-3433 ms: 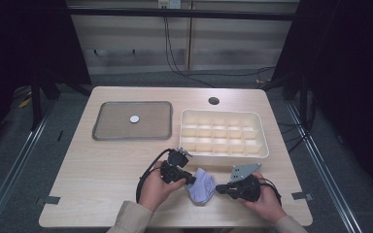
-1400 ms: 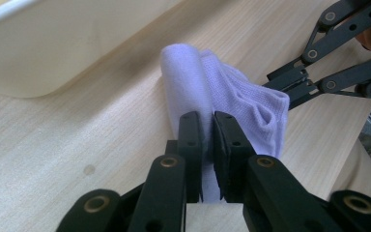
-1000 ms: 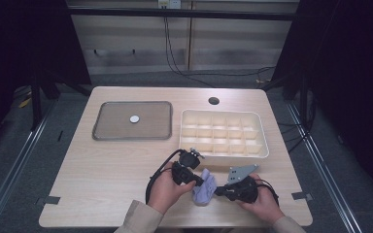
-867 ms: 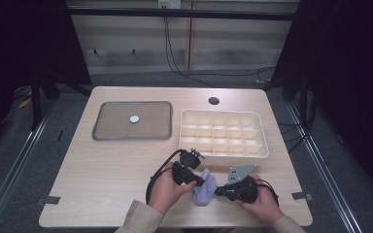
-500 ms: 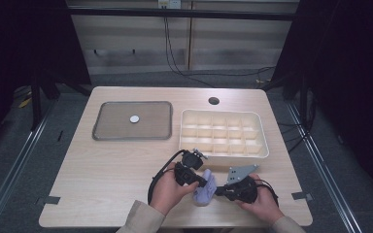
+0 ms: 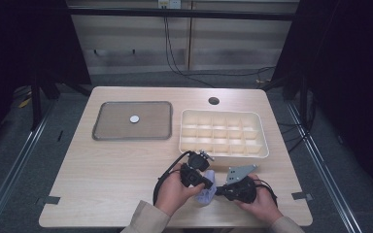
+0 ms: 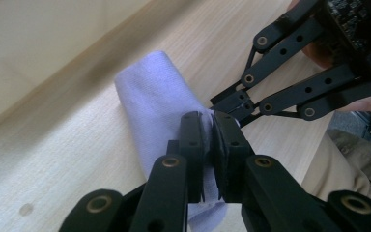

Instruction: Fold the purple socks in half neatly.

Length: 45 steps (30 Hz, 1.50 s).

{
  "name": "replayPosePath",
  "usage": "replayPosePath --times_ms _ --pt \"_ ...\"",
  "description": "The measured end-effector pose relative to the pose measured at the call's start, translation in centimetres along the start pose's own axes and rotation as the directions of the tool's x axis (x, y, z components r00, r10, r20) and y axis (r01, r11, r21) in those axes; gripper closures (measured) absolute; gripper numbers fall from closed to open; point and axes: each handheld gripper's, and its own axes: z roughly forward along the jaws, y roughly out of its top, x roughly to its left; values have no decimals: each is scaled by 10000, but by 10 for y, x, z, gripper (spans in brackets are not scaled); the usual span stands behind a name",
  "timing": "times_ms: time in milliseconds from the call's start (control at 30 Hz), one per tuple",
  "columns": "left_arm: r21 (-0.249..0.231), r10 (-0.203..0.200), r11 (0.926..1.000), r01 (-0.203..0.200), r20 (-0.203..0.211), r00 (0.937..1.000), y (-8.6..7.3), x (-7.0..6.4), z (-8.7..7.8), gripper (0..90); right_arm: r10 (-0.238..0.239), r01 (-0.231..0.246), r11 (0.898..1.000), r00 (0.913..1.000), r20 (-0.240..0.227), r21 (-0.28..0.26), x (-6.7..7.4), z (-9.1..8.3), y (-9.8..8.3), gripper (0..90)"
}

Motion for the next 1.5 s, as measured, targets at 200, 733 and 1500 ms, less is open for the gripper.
replayPosePath --times_ms 200,733,1500 --pt "-18 83 10000 -83 -20 10000 0 0 3 833 60 -60 10000 10000 1 -17 0 0 0 900" --pt "-8 189 9998 -189 -54 9998 -1 -3 5 832 123 -122 9999 9999 20 -69 1 1 0 900" --pt "-63 251 9997 -252 -281 9993 -6 -1 12 819 330 -330 9995 9994 72 -11 2 3 2 891"
